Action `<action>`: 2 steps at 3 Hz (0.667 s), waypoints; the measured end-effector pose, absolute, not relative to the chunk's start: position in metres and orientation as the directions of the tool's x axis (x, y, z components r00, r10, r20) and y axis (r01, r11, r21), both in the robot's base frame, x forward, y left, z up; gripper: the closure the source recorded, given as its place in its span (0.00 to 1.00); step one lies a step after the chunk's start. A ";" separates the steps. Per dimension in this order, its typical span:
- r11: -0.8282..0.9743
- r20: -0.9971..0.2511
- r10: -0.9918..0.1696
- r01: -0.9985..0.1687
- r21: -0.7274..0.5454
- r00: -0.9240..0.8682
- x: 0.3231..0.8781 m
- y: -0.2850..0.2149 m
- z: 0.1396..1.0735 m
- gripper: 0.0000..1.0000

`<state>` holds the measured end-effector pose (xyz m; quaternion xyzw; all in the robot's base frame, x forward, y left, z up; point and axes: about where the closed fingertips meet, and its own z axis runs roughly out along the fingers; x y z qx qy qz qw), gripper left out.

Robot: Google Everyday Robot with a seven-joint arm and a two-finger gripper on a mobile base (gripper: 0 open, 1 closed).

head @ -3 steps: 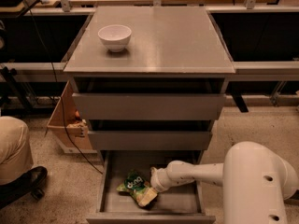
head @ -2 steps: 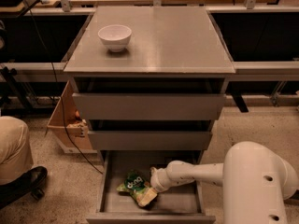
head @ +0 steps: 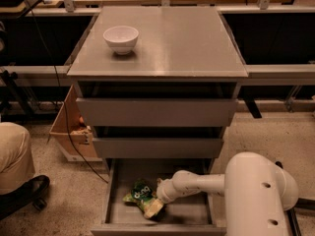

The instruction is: Pick green rice chip bag from bottom drawer and place on counter

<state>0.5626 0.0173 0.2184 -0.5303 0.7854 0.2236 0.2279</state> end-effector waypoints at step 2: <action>0.374 -0.563 -0.735 -0.919 0.128 -0.377 0.578 0.017 0.168 0.00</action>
Offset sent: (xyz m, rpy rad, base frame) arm 0.0273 -0.0056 -0.0780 -0.0453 0.0472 -0.0686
